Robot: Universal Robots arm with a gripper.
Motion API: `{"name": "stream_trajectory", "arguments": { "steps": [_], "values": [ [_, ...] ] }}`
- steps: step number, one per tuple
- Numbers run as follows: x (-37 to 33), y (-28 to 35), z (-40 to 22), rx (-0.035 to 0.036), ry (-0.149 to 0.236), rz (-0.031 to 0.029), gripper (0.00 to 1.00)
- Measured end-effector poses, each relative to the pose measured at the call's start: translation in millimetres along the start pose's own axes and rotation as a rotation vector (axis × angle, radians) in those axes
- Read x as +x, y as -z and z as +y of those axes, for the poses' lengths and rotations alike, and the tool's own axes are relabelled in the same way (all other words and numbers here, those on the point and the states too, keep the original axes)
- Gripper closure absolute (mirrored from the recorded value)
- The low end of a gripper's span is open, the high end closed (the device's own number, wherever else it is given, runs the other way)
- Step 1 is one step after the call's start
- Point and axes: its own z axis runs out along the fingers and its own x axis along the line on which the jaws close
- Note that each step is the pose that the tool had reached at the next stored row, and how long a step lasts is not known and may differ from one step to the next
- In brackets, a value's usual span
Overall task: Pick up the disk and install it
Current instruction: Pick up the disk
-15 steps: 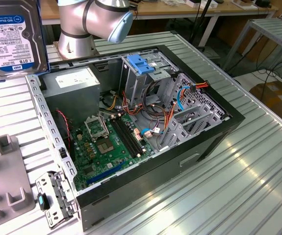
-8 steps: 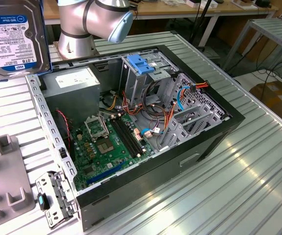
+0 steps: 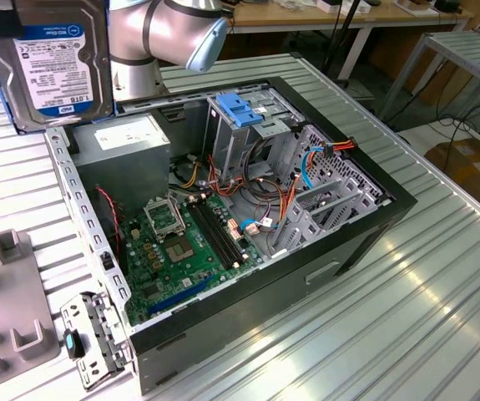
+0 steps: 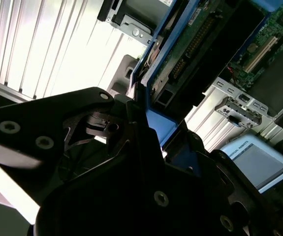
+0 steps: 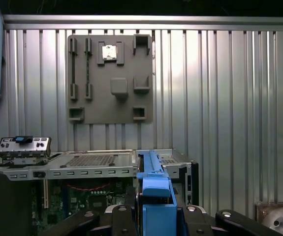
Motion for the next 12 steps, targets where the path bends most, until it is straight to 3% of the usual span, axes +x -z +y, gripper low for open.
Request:
{"name": "stream_trajectory", "arguments": {
  "steps": [2,8,12],
  "values": [
    [-0.1,0.0,-7.4,0.0000,0.000,0.0000,0.63],
    [-0.8,0.1,-38.0,0.0000,0.000,0.0000,0.63],
    [-1.1,0.1,-50.9,0.0000,0.000,0.0001,0.63]
  ]
}}
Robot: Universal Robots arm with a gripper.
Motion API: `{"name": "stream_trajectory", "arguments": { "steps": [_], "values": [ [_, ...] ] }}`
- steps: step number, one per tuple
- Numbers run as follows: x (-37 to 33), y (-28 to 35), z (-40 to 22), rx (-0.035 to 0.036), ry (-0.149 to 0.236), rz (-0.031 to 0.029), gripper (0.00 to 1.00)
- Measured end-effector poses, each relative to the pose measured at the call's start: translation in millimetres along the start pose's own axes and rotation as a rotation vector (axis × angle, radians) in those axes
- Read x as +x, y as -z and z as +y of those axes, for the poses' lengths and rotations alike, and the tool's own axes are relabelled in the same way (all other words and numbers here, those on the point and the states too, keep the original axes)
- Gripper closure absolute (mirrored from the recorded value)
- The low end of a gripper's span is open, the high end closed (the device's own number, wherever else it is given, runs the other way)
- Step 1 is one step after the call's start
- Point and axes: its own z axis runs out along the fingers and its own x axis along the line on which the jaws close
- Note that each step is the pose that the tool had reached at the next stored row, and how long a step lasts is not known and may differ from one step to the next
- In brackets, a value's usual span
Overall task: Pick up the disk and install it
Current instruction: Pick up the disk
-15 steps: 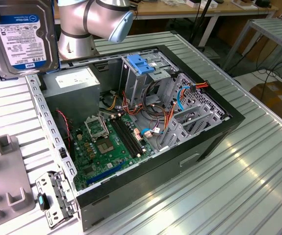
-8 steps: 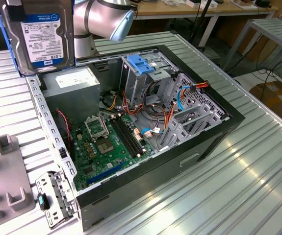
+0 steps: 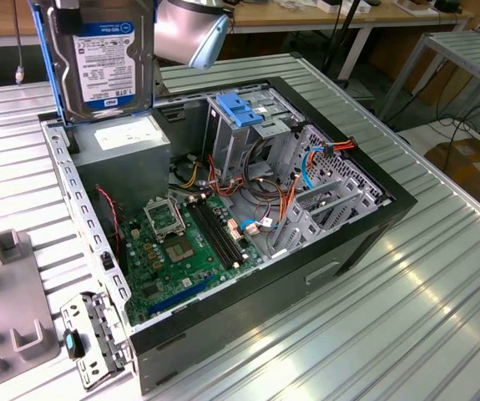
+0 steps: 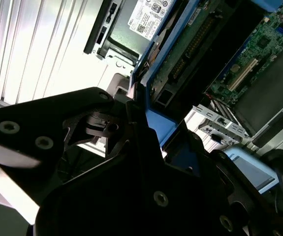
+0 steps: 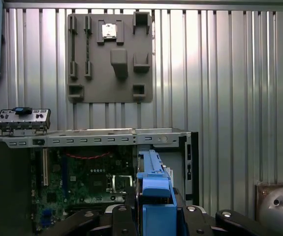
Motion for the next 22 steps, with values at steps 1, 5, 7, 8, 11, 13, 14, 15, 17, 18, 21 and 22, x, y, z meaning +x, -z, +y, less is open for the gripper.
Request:
{"name": "stream_trajectory", "arguments": {
  "steps": [1,5,7,8,11,13,14,15,17,18,21,22],
  "values": [
    [0.0,0.0,-3.4,0.0000,0.000,-0.0001,0.63],
    [-0.4,0.0,-19.1,0.0000,0.000,-0.0001,0.63],
    [-0.5,0.0,-25.1,0.0000,0.000,0.0000,0.63],
    [-0.7,0.0,-30.8,0.0000,0.000,-0.0001,0.63],
    [-0.9,0.1,-43.3,0.0000,0.000,0.0000,0.63],
    [-1.1,0.1,-50.0,0.0000,0.000,-0.0001,0.63],
    [-1.2,0.1,-54.1,0.0000,0.000,0.0000,0.63],
    [-1.2,0.1,-55.6,0.0000,0.000,0.0001,0.63],
    [-1.2,0.0,-55.7,0.0009,0.000,0.0009,0.63],
    [-1.2,0.0,-55.7,0.0010,0.000,0.0012,0.63],
    [-1.2,0.1,-55.7,0.0021,0.000,0.0029,0.63],
    [-1.2,0.0,-55.7,0.0024,0.000,0.0033,0.63]
  ]
}}
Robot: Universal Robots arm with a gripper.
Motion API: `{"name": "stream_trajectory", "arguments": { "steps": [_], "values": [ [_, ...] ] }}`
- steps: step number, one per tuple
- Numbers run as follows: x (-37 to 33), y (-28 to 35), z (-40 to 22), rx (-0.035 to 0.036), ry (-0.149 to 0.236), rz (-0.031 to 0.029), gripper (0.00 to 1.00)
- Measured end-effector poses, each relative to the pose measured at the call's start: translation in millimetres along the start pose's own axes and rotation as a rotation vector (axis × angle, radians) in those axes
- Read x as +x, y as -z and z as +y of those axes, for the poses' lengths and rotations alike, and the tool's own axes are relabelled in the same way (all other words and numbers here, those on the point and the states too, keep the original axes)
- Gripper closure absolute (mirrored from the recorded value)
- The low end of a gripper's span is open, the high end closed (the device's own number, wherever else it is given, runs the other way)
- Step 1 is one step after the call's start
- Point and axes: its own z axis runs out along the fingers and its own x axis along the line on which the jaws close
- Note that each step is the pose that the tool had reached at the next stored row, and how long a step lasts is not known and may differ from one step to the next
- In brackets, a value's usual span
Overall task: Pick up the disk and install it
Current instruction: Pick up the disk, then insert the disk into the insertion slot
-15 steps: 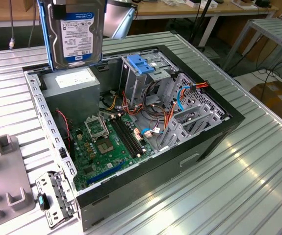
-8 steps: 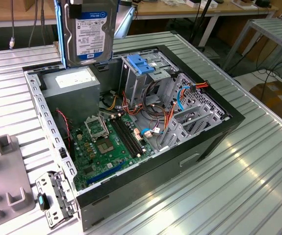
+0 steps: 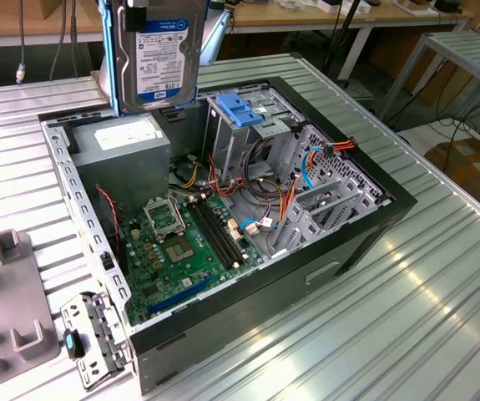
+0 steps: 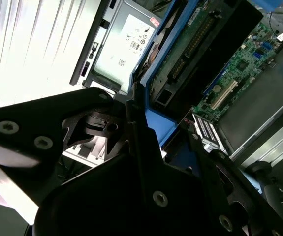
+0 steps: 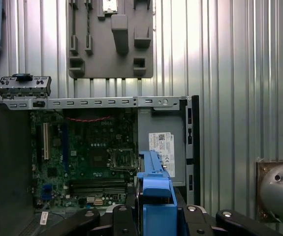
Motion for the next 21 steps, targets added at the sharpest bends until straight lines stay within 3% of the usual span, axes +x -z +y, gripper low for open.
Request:
{"name": "stream_trajectory", "arguments": {
  "steps": [21],
  "values": [
    [0.0,0.0,0.0,0.0054,0.000,0.0087,0.63]
  ]
}}
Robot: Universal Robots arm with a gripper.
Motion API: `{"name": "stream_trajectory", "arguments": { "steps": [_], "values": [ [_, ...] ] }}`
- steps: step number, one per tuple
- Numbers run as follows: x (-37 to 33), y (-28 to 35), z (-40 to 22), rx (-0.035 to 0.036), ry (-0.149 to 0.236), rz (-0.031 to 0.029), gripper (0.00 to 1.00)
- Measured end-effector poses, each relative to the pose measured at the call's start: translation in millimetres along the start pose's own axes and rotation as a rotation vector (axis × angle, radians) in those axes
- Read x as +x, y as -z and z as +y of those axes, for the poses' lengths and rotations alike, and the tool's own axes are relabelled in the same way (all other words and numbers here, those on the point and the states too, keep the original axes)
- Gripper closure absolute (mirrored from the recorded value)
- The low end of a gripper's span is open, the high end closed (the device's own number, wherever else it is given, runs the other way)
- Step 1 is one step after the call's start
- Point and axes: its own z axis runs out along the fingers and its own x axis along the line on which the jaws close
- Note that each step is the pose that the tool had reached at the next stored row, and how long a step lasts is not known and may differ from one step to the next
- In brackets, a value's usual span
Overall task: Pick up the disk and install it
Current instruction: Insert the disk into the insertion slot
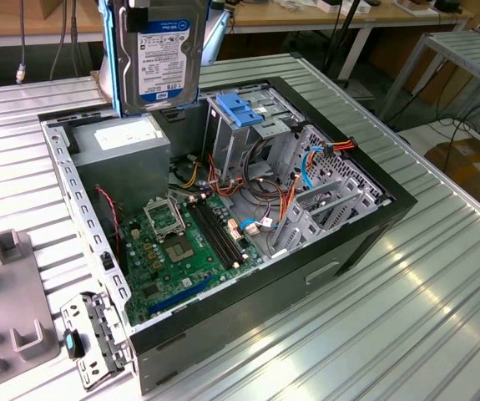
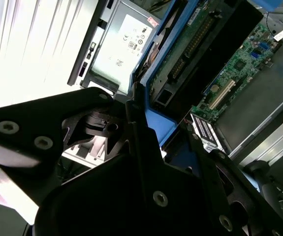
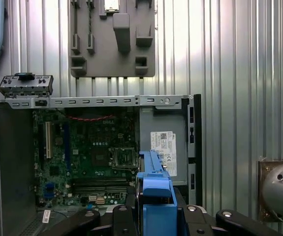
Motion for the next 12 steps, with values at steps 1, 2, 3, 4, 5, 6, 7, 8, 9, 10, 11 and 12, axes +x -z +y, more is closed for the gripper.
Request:
{"name": "stream_trajectory", "arguments": {
  "steps": [1,2,3,4,5,6,7,8,9,10,11,12],
  "values": [
    [0.0,0.0,0.0,0.0003,0.000,0.0003,0.63],
    [0.0,0.0,0.0,0.0004,0.000,0.0006,0.63],
    [0.0,0.0,0.0,0.0008,0.000,0.0011,0.63],
    [0.0,0.0,0.0,0.0010,0.000,0.0015,0.63],
    [0.0,0.0,0.0,0.0012,0.000,0.0019,0.63],
    [0.0,0.0,0.0,0.0012,0.000,0.0020,0.63],
    [0.1,0.0,0.0,0.0012,0.000,0.0020,0.63],
    [0.5,0.0,0.0,0.0013,0.000,0.0019,0.63],
    [0.8,0.0,0.0,0.0013,0.000,0.0019,0.63],
    [1.1,0.0,0.0,0.0013,0.000,0.0019,0.63],
    [1.5,0.0,0.0,0.0013,0.000,0.0020,0.63],
    [1.9,0.1,-0.1,0.0012,0.000,0.0020,0.63]
  ]
}}
